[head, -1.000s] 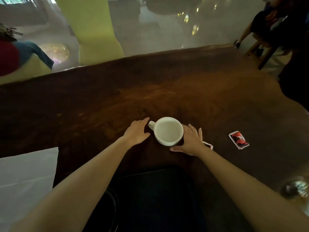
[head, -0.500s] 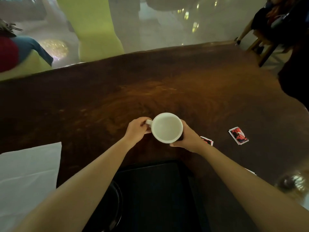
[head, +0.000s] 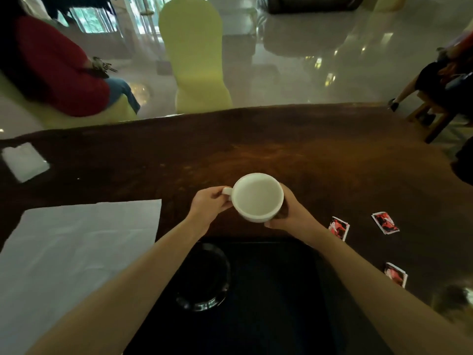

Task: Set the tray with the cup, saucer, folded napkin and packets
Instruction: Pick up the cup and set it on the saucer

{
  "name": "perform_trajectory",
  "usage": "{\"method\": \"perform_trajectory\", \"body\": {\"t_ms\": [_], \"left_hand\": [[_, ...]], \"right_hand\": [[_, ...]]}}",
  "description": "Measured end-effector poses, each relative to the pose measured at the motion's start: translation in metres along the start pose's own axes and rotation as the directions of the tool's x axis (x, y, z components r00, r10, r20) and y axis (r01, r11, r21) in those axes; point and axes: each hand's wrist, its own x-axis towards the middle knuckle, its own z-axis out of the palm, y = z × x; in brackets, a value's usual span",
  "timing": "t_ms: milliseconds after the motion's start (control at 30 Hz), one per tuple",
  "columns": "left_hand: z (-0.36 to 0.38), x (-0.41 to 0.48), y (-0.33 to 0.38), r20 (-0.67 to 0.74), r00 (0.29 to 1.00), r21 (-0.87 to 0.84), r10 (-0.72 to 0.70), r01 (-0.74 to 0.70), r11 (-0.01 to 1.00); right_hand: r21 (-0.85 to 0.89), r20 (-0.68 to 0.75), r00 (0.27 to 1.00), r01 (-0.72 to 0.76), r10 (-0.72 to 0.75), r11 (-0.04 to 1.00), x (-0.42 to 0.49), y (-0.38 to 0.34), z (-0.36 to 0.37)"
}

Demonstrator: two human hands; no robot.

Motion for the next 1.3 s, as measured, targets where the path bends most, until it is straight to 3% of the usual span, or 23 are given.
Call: {"method": "perform_trajectory", "body": {"t_ms": [400, 667, 767, 934, 1301], "left_hand": [[-0.089, -0.073, -0.022, -0.202, 0.978, -0.084, -0.058, 0.042, 0.996], [-0.113, -0.093, -0.077, -0.178, 0.953, -0.126, -0.247, 0.227, 0.966], [-0.114, -0.086, -0.095, -0.192, 0.942, -0.033, -0.275, 0.274, 0.961], [-0.122, -0.079, -0.124, -0.185, 0.973, 0.366, -0.135, 0.196, 0.910], [-0.118, -0.073, -0.141, -0.142, 0.988, 0.639, 0.052, 0.051, 0.768]], "right_hand": [[0.126, 0.203, 0.978, 0.016, -0.041, 0.992, -0.030, -0.028, 0.095], [0.021, 0.267, 0.961, -0.084, 0.075, 0.996, -0.039, 0.018, 0.139], [0.001, 0.280, 0.951, -0.133, 0.127, 0.991, -0.038, 0.032, 0.146], [-0.024, 0.259, 0.947, -0.191, 0.191, 0.981, -0.031, 0.053, 0.156], [-0.077, 0.177, 0.969, -0.162, 0.173, 0.984, -0.029, 0.077, 0.161]]}}
